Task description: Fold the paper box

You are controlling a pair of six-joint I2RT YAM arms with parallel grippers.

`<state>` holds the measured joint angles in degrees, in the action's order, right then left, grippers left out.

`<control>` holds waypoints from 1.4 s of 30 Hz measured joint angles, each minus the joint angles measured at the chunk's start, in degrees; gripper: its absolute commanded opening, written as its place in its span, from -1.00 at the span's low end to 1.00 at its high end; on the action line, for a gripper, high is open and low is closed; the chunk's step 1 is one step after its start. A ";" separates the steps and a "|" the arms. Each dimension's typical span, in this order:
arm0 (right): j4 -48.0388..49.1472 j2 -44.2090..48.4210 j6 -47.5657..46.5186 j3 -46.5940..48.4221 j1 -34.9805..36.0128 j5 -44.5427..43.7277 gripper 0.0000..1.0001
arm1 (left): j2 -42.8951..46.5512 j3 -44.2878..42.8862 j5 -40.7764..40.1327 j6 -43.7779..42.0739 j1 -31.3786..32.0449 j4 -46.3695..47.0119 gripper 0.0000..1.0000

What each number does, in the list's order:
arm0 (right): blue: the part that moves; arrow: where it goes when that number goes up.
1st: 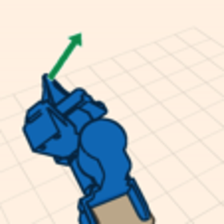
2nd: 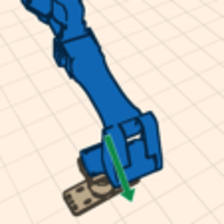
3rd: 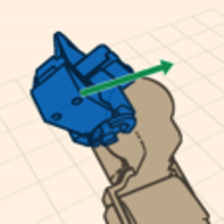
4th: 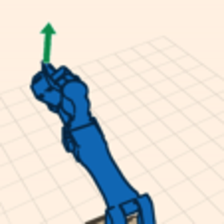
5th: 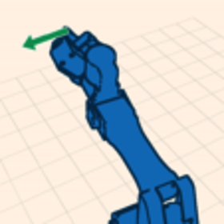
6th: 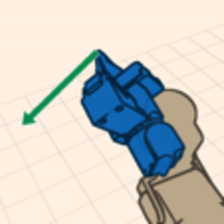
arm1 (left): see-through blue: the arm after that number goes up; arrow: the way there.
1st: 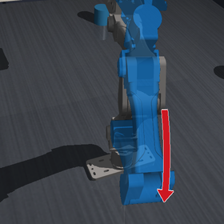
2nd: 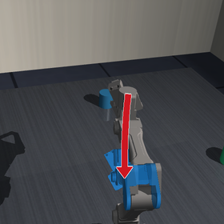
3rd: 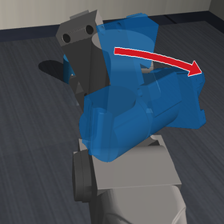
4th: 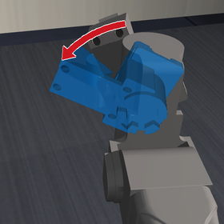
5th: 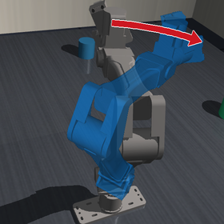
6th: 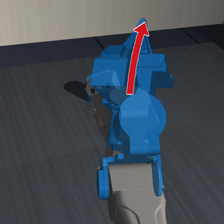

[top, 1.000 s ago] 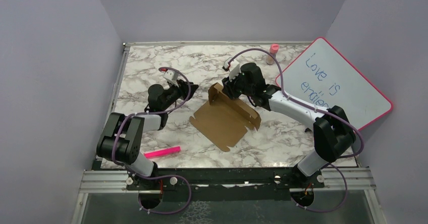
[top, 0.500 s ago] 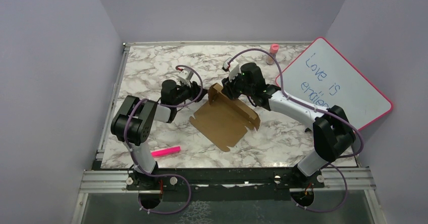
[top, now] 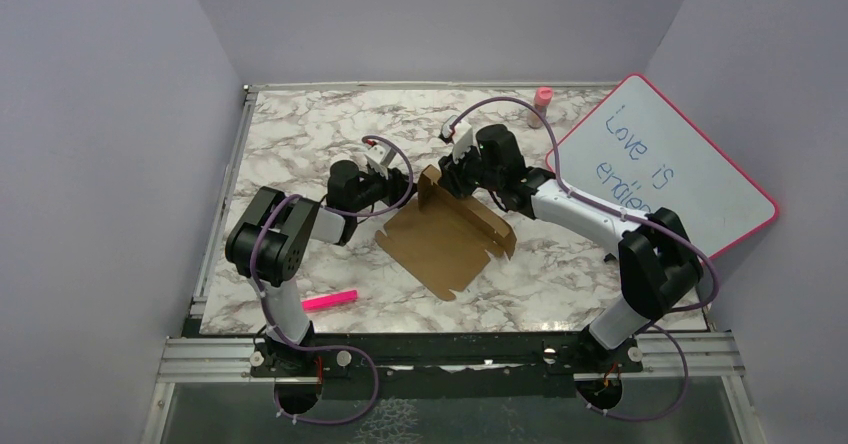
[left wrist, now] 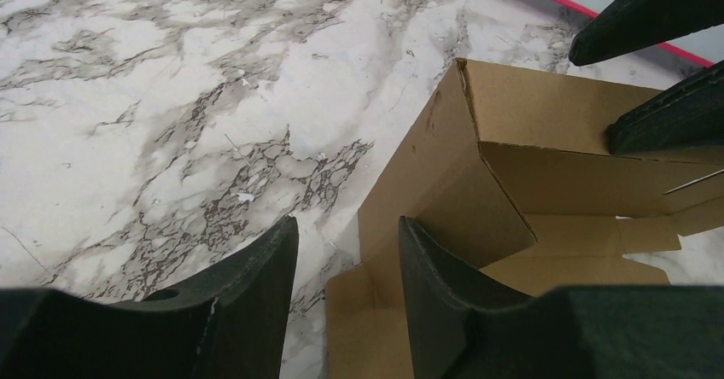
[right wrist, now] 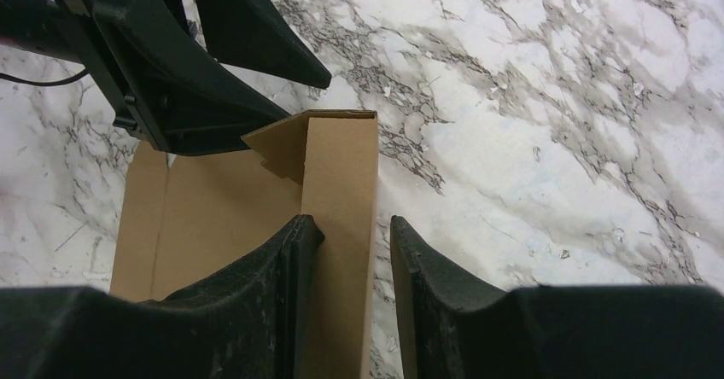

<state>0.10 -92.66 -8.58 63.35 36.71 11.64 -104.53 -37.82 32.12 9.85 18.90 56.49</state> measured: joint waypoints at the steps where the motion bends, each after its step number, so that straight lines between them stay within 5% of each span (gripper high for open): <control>1: 0.00 0.00 0.00 0.00 0.00 0.00 -0.16 | 0.00 0.02 0.02 -0.26 0.00 0.00 -0.01; 42: -3.23 -3.52 1.55 4.02 -3.91 7.87 -0.22 | -7.45 -3.15 -1.20 1.25 3.26 9.51 -0.02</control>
<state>-3.14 -96.18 -7.03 67.37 32.80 19.51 -111.98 -40.97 30.92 11.09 22.15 66.00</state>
